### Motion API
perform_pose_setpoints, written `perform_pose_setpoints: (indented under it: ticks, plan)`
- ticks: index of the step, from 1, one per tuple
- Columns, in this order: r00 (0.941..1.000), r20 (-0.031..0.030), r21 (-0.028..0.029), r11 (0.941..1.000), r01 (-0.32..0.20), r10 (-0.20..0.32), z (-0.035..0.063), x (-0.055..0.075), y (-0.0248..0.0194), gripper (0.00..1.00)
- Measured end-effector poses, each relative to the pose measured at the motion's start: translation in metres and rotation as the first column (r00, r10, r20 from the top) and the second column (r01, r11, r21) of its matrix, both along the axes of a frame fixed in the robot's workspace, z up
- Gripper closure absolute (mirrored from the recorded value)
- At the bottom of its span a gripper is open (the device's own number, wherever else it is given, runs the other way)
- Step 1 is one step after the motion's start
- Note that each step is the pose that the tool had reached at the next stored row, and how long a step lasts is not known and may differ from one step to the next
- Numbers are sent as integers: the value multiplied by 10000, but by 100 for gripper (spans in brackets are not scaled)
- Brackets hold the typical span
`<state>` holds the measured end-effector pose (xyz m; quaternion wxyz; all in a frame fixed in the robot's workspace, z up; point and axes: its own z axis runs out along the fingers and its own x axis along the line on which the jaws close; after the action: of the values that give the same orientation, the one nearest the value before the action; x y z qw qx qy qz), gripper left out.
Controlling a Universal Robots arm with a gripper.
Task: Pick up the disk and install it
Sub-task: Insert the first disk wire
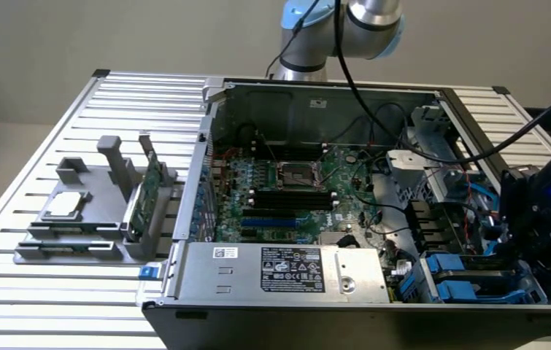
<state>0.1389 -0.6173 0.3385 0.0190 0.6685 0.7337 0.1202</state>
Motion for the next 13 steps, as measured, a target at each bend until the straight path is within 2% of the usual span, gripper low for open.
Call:
perform_pose_setpoints:
  ticks: [6,8,9,10,11,13]
  plan:
    - [10000,-41,33,10000,44,-44,35,-27,27,84]
    - [10000,-83,39,10000,56,-56,42,-39,37,84]
    - [9999,-123,40,10000,61,-60,45,-44,41,84]
    - [9998,-182,41,10000,68,-68,47,-48,45,84]
    - [9996,-281,40,10000,78,-76,47,-52,49,84]
    - [9985,-534,38,9999,99,-97,47,-55,58,84]
